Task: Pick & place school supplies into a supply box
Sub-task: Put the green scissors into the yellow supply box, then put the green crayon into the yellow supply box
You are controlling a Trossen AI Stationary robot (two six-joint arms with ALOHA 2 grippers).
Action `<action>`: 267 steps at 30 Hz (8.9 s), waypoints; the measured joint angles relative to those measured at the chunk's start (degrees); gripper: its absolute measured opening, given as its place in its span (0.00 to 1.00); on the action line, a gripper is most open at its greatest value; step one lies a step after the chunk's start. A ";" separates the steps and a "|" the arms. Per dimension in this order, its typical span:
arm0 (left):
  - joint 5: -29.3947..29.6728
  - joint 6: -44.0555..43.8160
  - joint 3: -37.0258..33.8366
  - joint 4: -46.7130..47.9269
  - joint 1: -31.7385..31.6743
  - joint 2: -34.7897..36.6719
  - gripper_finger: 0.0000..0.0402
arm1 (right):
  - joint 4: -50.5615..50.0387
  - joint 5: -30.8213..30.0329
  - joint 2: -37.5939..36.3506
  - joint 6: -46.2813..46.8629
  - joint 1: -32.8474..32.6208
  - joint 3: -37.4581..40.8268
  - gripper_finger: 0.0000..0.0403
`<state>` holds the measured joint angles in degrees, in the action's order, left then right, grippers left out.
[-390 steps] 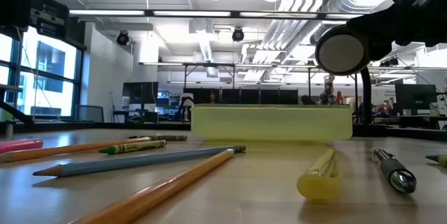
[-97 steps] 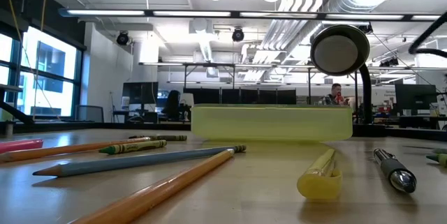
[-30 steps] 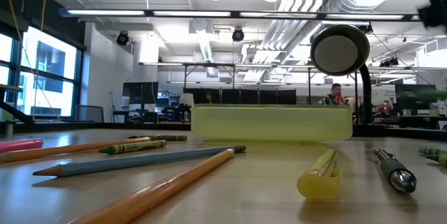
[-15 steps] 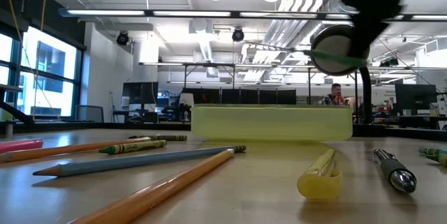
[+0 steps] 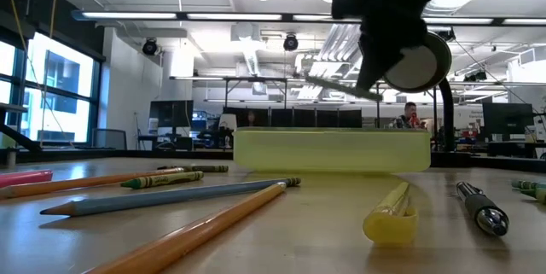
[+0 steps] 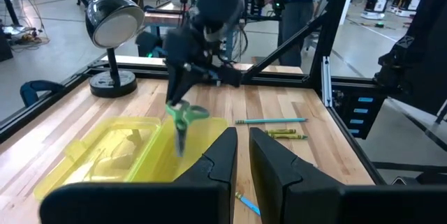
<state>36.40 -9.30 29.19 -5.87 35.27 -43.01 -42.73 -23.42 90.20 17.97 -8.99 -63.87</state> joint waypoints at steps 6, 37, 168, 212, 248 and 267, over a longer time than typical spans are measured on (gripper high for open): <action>0.00 -0.01 0.00 0.00 0.00 -0.01 0.18 | -2.80 1.92 3.96 -0.26 0.02 0.02 0.00; 0.00 -0.01 0.00 0.00 -0.02 -0.01 0.18 | 1.22 10.16 11.05 -4.82 0.62 0.04 0.09; -12.26 -3.06 -1.66 2.88 -26.27 -18.22 0.22 | 9.44 5.55 10.97 -3.47 -4.55 -12.18 0.22; -17.34 -10.70 -9.53 -22.55 -26.25 -43.35 0.45 | 10.24 5.55 10.97 -2.51 -4.55 -12.18 0.22; -8.08 -14.32 -9.23 -45.49 -26.10 -64.90 0.45 | 10.52 5.54 10.97 -3.47 -4.57 -12.18 0.22; -4.89 -15.36 -9.33 -53.79 -25.20 -70.73 0.19 | 10.70 5.53 10.99 -4.13 -4.57 -12.18 0.22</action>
<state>31.51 -24.67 19.86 -59.66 10.07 -113.73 -32.03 -17.89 101.19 13.85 -13.56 -76.05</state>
